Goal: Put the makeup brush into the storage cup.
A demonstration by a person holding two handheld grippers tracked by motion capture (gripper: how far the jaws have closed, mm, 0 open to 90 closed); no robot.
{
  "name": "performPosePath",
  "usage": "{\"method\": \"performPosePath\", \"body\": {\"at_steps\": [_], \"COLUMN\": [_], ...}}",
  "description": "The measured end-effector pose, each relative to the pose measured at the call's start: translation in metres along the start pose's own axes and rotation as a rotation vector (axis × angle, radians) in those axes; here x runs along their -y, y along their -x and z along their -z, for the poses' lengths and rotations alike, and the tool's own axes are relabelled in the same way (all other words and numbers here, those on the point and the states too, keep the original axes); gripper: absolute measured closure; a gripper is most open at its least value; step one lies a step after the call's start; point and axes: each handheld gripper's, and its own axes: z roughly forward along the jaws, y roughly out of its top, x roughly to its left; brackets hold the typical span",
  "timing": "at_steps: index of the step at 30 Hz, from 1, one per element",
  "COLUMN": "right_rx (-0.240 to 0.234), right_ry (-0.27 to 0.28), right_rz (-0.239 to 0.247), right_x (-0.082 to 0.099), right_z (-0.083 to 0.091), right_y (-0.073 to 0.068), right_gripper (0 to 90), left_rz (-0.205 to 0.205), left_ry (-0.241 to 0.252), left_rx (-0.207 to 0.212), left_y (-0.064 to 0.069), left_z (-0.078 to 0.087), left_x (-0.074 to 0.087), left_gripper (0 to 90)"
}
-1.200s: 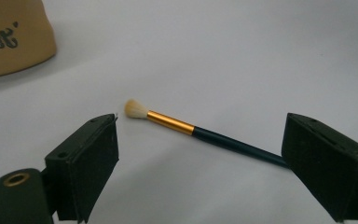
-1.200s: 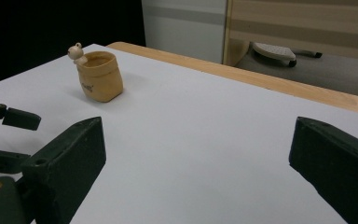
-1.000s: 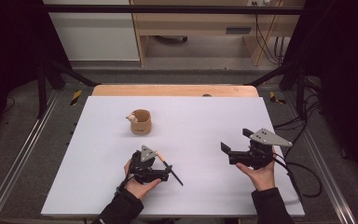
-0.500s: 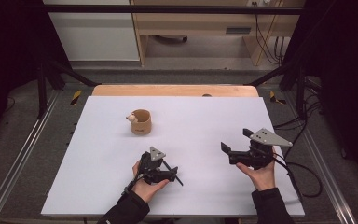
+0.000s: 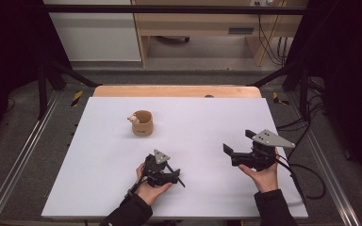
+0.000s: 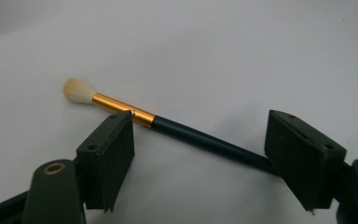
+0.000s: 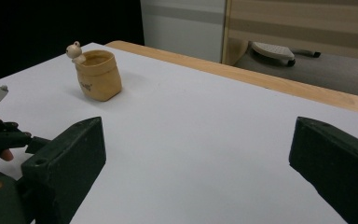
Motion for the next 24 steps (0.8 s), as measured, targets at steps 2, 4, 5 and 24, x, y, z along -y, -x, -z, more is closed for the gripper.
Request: {"method": "performPosePath", "body": {"at_steps": [2,4,5,24], "right_rx": [0.000,0.000,0.000,0.000], "right_ry": [0.001,0.000,0.000,-0.004], "right_rz": [-0.002,-0.001,-0.001,0.000], "right_x": [0.0001,0.0001,0.0001,0.0006], "right_z": [-0.0003,-0.0001,-0.0001,-0.0013], "right_y": [-0.0001,0.0000,0.0000,-0.0004], "right_gripper": [4.2,4.2,4.2,4.1], "left_rz": [-0.005,-0.012,-0.012,-0.043], "left_ry": [-0.002,-0.008,-0.008,-0.036], "left_rx": [-0.006,-0.011,-0.011,-0.020], "left_y": [0.0005,0.0011,0.0011,-0.0016], "left_z": [0.0002,0.0006,0.0006,0.0057], "left_x": [0.0001,0.0003,0.0003,0.0002], "left_gripper": [25.2,26.4,26.7,41.1]}}
